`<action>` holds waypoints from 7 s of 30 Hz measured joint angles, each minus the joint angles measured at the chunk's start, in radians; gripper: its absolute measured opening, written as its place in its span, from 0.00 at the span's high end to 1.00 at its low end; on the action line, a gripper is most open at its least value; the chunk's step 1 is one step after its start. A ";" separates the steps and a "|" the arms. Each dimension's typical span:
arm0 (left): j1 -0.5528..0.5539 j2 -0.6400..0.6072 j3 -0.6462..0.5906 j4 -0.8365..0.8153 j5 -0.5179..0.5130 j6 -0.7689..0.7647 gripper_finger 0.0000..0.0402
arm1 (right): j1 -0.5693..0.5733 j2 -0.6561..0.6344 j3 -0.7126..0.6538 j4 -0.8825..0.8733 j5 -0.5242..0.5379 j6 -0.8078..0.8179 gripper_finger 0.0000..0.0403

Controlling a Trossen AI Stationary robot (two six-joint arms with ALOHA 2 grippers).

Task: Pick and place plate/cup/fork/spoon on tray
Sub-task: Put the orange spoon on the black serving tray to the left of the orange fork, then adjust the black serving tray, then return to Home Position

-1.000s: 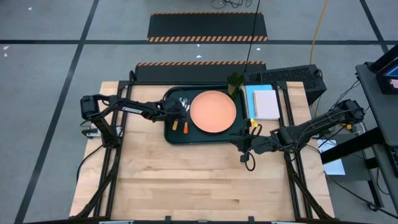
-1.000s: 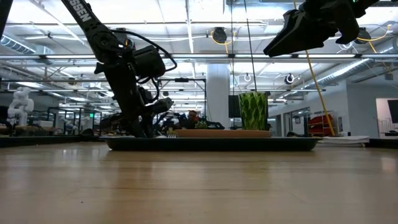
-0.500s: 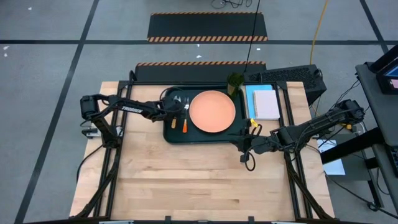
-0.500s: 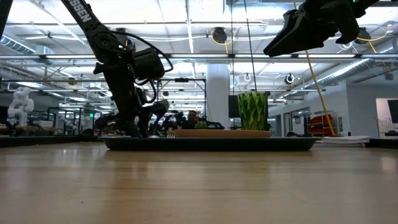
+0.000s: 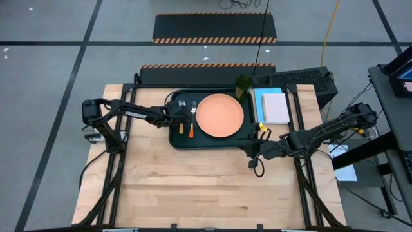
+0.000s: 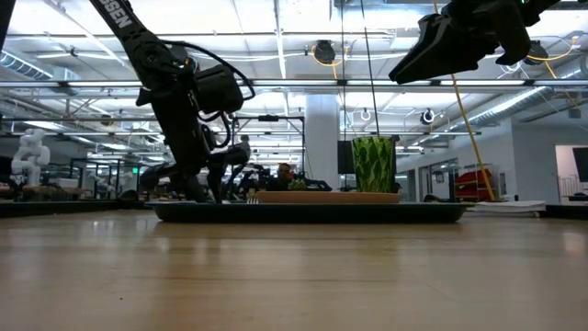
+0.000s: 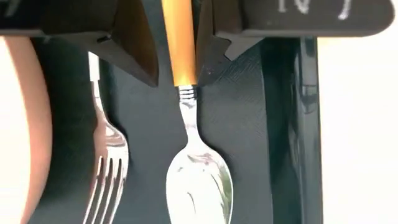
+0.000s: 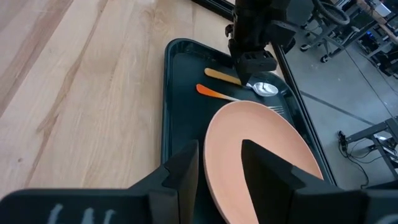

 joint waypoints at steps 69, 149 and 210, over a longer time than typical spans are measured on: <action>-0.529 -0.028 -0.005 -0.038 0.033 0.618 0.98 | 0.079 -0.064 -0.032 0.062 -0.075 0.330 0.80; -0.328 -1.023 -0.742 0.564 0.325 1.173 0.97 | 0.087 -0.758 -0.697 0.541 -0.366 0.081 1.00; -0.328 -1.198 -0.742 0.504 0.396 1.195 0.96 | -0.258 -1.105 -0.700 0.162 -0.581 0.034 1.00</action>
